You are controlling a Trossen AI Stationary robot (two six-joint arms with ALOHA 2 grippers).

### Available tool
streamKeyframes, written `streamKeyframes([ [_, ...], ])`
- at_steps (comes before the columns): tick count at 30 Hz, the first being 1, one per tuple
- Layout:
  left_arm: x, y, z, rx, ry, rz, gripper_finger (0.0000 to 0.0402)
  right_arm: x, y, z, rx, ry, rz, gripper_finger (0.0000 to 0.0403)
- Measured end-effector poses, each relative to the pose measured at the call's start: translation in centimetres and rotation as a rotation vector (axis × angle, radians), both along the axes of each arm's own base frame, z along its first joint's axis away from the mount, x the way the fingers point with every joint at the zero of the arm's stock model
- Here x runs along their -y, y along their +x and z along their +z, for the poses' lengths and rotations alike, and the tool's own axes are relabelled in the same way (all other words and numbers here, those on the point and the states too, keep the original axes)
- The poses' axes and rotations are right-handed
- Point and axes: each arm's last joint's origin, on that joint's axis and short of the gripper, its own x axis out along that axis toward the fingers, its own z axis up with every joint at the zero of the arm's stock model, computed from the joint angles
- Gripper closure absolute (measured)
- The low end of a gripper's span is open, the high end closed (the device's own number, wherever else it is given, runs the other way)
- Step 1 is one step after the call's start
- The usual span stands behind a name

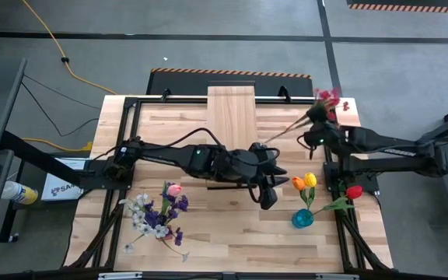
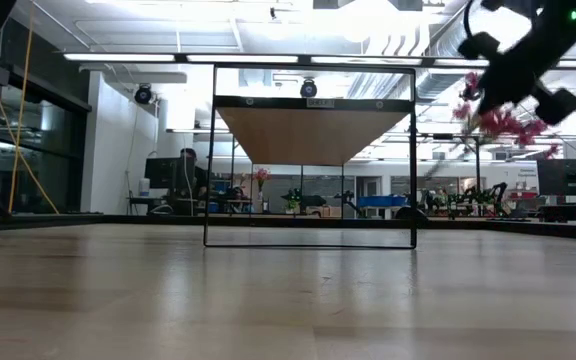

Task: Pick and place flowers into a vace then onto a shelf
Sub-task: Put the red flowers into the blue vase

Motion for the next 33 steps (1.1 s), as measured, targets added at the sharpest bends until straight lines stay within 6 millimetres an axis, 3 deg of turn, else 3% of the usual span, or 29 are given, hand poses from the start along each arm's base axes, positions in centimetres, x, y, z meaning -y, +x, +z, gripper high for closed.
streamKeyframes([
  [20, 0.2, -0.1, 0.1, 0.001, -0.003, -0.021, 0.0268, 0.2, -1.7, 16.1, 0.256, -0.18, -0.056, 0.0403],
  [26, -0.1, -0.6, 0.7, 0.011, 0.011, 0.008, 0.0268, 0.0, -2.4, 19.2, 0.343, -0.202, -0.052, 0.0403],
  [33, -0.9, -2.4, 2.9, 0.05, 0.077, 0.1, 0.0268, -0.3, -2.2, 20.7, 0.387, -0.195, -0.002, 0.0403],
])
